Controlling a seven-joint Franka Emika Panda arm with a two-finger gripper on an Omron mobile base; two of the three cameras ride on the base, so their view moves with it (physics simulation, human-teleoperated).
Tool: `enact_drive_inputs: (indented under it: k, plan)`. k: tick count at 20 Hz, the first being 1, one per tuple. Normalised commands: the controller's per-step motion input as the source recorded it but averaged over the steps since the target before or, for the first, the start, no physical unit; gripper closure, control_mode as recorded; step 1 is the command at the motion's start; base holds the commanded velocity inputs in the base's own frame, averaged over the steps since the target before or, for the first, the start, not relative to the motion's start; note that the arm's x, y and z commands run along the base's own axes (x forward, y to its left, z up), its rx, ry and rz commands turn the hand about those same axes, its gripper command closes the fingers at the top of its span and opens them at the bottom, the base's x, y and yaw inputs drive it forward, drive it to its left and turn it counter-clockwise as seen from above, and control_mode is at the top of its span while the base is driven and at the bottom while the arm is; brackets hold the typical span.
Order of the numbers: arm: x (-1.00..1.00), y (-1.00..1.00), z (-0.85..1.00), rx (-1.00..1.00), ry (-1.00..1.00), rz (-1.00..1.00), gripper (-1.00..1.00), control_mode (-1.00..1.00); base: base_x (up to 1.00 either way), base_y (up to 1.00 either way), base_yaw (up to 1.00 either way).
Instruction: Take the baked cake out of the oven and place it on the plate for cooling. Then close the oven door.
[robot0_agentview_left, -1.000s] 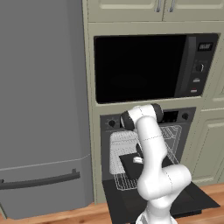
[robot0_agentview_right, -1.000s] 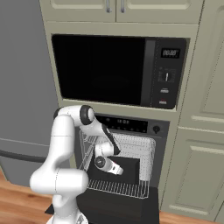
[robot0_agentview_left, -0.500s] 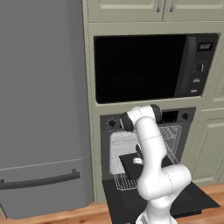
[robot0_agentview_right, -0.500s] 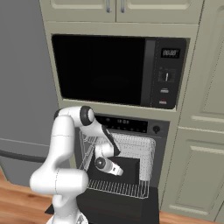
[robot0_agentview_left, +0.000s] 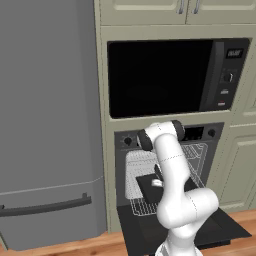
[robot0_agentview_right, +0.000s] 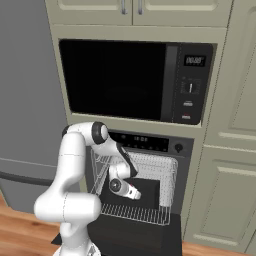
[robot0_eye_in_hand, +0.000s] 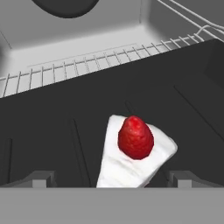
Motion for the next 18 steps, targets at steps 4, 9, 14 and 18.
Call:
enact_drive_inputs:
  k: [4, 9, 14, 18]
  plan:
    - [0.0, 0.0, 0.0, 0.0, 0.0, 0.0, -1.0, -1.0, 0.0, 0.0, 0.0]
    - [0.0, 0.0, 0.0, 0.0, 0.0, 0.0, -1.0, -1.0, 0.0, 0.0, 0.0]
    - [0.0, 0.0, 0.0, 0.0, 0.0, 0.0, -1.0, -1.0, 0.0, 0.0, 0.0]
    - [0.0, 0.0, 0.0, 0.0, 0.0, 0.0, 1.0, -1.0, 0.0, 0.0, 0.0]
